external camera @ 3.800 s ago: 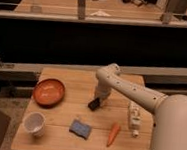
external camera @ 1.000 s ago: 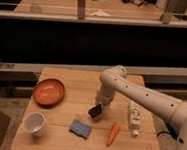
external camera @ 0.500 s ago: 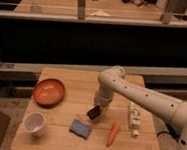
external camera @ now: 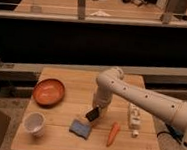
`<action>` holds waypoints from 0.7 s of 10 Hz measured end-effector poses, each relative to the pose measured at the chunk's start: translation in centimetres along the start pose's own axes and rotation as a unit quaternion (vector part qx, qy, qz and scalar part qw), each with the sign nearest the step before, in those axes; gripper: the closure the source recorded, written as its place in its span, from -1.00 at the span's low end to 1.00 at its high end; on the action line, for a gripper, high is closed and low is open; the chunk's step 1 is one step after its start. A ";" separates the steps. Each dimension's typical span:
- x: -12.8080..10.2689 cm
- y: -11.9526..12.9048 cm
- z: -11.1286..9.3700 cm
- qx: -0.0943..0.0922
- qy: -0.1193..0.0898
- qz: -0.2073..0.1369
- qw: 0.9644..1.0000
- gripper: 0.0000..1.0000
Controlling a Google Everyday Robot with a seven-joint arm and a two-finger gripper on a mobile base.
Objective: Place the eraser on the white sponge
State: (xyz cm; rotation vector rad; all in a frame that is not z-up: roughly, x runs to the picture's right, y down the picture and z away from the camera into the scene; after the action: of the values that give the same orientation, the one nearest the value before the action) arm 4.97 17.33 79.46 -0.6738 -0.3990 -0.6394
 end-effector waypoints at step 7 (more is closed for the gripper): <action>-2.0 0.8 0.1 -0.011 0.000 -0.018 1.000 0.77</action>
State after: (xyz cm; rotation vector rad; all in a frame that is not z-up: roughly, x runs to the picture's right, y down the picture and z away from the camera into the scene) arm 4.03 18.72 78.08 -0.6884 -0.4049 -0.6782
